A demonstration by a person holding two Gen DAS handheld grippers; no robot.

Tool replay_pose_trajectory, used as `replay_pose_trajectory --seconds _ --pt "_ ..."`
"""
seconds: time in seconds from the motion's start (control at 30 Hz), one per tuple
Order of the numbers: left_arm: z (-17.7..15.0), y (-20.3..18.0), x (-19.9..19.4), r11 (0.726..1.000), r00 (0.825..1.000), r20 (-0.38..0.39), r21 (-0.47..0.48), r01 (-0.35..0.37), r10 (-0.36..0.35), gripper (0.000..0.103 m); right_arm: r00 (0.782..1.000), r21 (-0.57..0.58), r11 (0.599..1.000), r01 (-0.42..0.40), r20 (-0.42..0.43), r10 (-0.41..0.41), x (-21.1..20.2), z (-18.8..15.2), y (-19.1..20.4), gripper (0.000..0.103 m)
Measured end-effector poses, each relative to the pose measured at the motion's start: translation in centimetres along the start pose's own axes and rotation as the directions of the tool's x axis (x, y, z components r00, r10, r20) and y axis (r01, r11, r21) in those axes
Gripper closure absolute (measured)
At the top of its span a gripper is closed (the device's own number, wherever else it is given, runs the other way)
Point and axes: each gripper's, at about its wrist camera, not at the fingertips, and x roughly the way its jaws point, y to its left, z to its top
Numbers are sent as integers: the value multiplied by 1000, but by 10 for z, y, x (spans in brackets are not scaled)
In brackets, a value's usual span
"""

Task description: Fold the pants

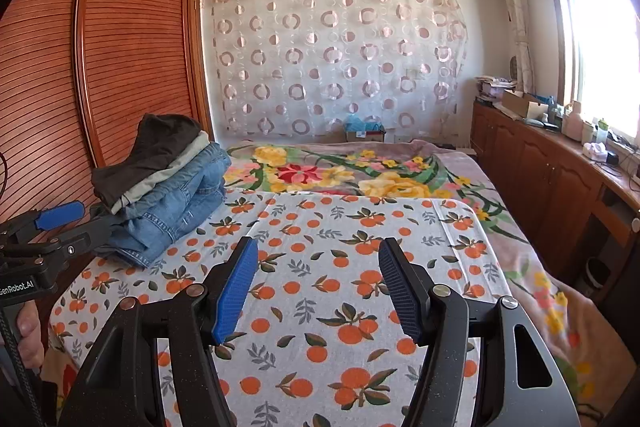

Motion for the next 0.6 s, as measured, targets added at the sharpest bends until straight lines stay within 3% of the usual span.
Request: replay_pose_trajectory --seconds 0.6 --pt "1 2 -3 1000 1000 5 -7 -4 4 19 1000 -1 1000 3 5 -3 0 -2 -6 38"
